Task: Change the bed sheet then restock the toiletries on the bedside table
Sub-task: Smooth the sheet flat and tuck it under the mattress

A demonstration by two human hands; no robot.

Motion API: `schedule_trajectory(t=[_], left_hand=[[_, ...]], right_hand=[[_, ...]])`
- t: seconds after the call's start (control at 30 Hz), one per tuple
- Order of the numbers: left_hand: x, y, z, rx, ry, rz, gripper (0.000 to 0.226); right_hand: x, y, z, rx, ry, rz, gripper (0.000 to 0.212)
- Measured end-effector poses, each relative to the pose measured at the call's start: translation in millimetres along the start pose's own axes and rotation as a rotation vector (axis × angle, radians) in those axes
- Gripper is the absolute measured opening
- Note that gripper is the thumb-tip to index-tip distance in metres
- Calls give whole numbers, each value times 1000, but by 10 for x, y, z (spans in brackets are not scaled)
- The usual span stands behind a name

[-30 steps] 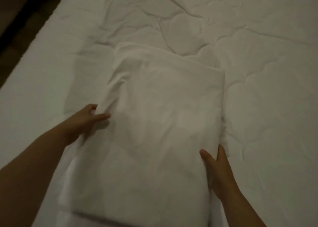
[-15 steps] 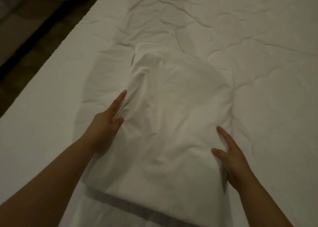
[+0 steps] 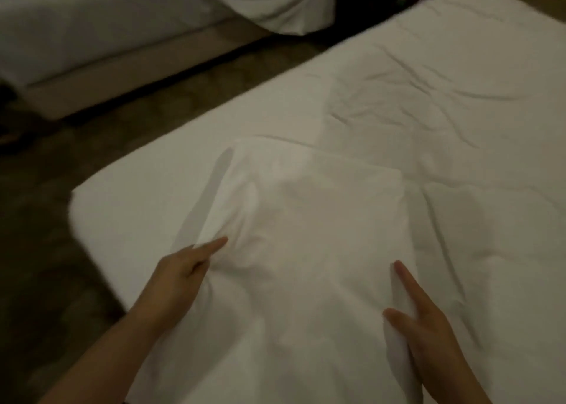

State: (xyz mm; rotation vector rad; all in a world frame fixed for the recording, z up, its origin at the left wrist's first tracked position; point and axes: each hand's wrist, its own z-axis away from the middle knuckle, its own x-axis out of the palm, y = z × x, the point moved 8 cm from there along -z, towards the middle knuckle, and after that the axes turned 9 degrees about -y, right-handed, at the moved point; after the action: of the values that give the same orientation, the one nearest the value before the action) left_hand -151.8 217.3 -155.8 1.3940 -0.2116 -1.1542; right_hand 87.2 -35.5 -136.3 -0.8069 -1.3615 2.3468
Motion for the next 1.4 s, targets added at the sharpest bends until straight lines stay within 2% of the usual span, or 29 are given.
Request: schedule_trajectory(t=[0.17,0.23,0.3,0.47,0.57,0.63,0.73,0.8,0.83,0.9,0.93,0.97,1.07,1.1,1.2,1.33,1.4], left_hand=[[-710,-657,1058,-168,321,109,91],[-975,-883,1546,-210,459,136,82],[-1189,-1094,2052,-281,561,145,72],[-1451,-1726,3298,-473,876,276,72],[-1511,-2168,3893,-619,1044,358,83],[-1661,-2463,4233,-665,1172,407,82],[-1893,-2769,4474,-771,1204,357,51],[-2023,-3073,4510,-661,1087,426,39],[-2170,-3151,4590,-671,1093,297,37],[-2188,-3404,4817,-927,1185,486,38],[-2211,-3472,4990,-1037,1426,493,42],[-2268,-3476,5095,-1091,1561,405,43],[-2505,-3594,5059,-1150,1766,278,40],[-2535,-3672,5052,-1229,1812,246,40],[-2859,-3889,4893,-1278,1881,47,43],[-3180,-4438,4847,-1336,2066,187,49],[-3327,-4602,4909,-1379,2112,93,48]], right_hand=[[1030,-624,-239,-169,-268,193,79],[1547,-854,-255,-226,-380,278,94],[2118,-1066,-229,-269,-495,358,100],[3657,-1378,6,-394,-726,500,78],[4583,-1459,225,-405,-875,537,72],[5286,-1515,381,-412,-1010,572,64],[5954,-1680,606,-476,-1141,606,68],[6526,-1775,680,-501,-1222,613,69],[6827,-1833,724,-530,-1266,624,69],[7437,-1916,805,-580,-1371,640,63],[7766,-1952,868,-607,-1434,648,59],[8108,-1976,924,-638,-1489,660,57],[9149,-2118,1101,-791,-1632,689,57],[9463,-2136,1158,-863,-1665,731,57],[10257,-2202,1397,-1116,-1715,824,56],[11124,-2115,1649,-1263,-1755,787,56],[11502,-2045,1765,-1316,-1794,726,57]])
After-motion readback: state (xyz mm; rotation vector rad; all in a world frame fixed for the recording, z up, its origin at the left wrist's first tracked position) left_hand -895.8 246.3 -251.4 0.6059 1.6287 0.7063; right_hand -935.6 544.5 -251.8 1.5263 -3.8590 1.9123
